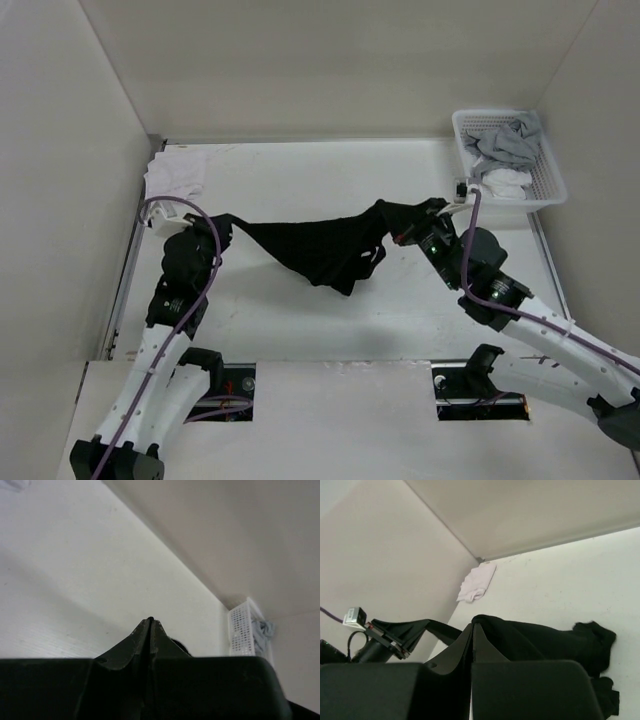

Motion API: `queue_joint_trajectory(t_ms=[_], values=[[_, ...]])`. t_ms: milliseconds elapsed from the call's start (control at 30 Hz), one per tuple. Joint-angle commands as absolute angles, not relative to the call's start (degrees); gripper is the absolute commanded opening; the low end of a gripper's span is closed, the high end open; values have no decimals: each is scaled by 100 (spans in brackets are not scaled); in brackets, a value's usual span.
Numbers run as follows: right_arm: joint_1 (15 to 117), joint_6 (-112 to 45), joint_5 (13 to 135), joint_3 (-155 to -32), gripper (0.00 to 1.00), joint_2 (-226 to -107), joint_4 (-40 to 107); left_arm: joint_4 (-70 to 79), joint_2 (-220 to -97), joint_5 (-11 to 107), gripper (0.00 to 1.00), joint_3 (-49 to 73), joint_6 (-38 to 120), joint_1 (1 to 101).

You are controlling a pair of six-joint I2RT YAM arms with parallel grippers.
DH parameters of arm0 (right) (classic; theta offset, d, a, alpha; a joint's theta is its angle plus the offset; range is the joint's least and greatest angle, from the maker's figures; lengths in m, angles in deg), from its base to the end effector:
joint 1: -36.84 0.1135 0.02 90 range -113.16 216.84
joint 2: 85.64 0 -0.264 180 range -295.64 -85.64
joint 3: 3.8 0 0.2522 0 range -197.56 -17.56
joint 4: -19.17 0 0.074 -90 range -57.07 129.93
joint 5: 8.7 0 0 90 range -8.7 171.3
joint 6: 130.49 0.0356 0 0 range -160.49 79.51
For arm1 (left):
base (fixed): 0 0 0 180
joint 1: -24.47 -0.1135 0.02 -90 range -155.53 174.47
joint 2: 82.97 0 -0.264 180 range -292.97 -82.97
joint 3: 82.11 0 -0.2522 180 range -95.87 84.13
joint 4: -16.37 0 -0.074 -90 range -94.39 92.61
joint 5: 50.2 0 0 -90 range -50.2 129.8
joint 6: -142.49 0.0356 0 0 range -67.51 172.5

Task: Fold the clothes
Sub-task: Flatten the tank top out

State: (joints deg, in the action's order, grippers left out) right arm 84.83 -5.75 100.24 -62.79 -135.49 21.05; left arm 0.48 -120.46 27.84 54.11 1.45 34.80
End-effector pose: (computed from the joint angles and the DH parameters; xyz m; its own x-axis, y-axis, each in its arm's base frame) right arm 0.1462 0.1450 0.3690 -0.2082 0.5742 -0.7918 -0.4486 0.6633 0.5990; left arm 0.1671 -0.0230 0.2837 -0.0833 -0.7581 -0.6468 -0.1437 0.6514 -0.7450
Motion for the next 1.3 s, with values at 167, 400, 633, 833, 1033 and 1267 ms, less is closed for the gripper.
queue_joint_trajectory(t_ms=[167,400,633,833,1033,1267], values=[[7419,-797,9654,-8132,0,-14659,1940,1525,-13206,1547,0,3441,432,4253],[6414,-832,8377,-11647,0,-16788,2632,1764,-14344,1783,0,1543,608,4243],[6317,-1008,8016,-12753,0,-16862,3003,1869,-13510,1063,0,1494,1593,5078],[6053,-666,7911,-9980,1,-16203,2126,1993,-12622,571,1,3241,1602,6700],[5256,-131,7770,-7323,6,-16210,860,2281,-12751,-544,19,5290,1050,9407],[4295,399,7840,-6344,43,-15860,1060,2863,-14133,-362,48,5442,810,9950]])
